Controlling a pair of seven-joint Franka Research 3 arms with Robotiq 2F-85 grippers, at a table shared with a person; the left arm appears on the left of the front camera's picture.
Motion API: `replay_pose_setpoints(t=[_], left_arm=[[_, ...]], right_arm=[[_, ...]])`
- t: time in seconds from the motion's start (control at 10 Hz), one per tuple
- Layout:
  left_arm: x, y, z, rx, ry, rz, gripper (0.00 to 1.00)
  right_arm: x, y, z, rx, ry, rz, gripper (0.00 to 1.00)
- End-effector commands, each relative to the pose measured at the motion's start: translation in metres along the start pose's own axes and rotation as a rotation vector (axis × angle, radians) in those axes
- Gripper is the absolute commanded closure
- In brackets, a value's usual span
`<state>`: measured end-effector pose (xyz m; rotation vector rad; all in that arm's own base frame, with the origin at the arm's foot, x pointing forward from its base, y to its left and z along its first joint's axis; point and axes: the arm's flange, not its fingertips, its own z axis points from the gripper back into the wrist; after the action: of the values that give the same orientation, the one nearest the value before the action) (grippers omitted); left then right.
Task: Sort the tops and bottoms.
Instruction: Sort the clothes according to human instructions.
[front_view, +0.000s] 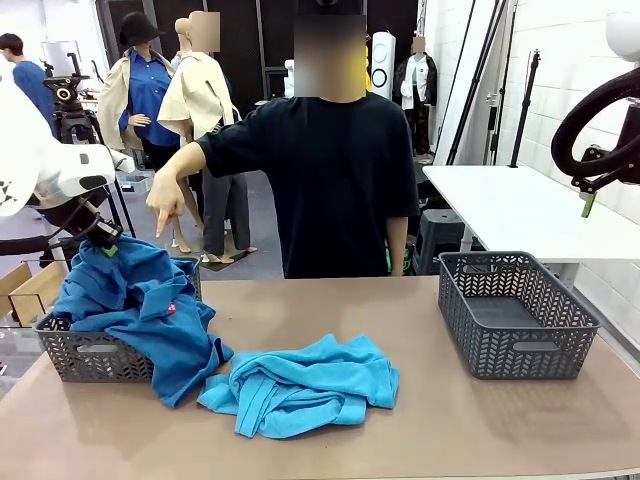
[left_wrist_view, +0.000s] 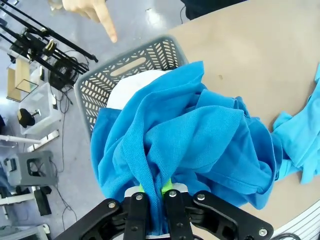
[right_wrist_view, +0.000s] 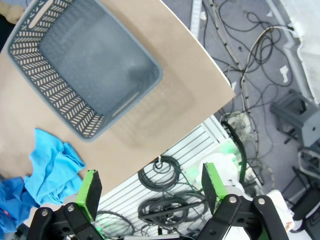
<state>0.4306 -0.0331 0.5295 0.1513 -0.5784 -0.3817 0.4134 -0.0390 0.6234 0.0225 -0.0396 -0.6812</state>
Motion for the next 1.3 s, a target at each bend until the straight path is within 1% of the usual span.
replay_pose_setpoints(t=[0.0,0.2,0.4,0.5,0.6,0.8,0.9,1.0,1.2], left_arm=[[0.004,0.003,-0.012,0.015,0.018,-0.009,1.00],[0.004,0.001,-0.050,-0.052,0.098,-0.029,1.00],[-0.001,-0.001,-0.087,-0.078,0.162,-0.036,1.00],[-0.007,-0.003,-0.106,-0.055,0.201,-0.040,1.00],[-0.016,-0.006,-0.119,-0.070,0.227,-0.049,1.00],[-0.040,-0.011,-0.152,-0.087,0.228,-0.040,1.00],[-0.051,-0.017,-0.173,-0.092,0.264,-0.027,1.00],[-0.059,-0.022,-0.185,-0.114,0.290,-0.007,1.00],[-0.063,-0.020,-0.186,-0.146,0.302,0.021,1.00]], right_arm=[[0.000,0.000,0.001,0.000,0.006,0.007,0.00],[0.000,0.000,0.001,0.000,0.006,0.007,0.00],[0.000,0.000,0.001,0.000,0.006,0.007,0.00],[0.000,0.000,0.001,0.000,0.006,0.007,0.00],[0.000,0.000,0.001,0.000,0.006,0.007,0.00],[0.000,0.000,0.001,0.000,0.006,0.007,0.00],[0.000,0.000,0.001,0.000,0.006,0.007,0.00],[0.000,0.000,0.001,0.000,0.006,0.007,0.00],[0.000,0.000,0.001,0.000,0.006,0.007,0.00]])
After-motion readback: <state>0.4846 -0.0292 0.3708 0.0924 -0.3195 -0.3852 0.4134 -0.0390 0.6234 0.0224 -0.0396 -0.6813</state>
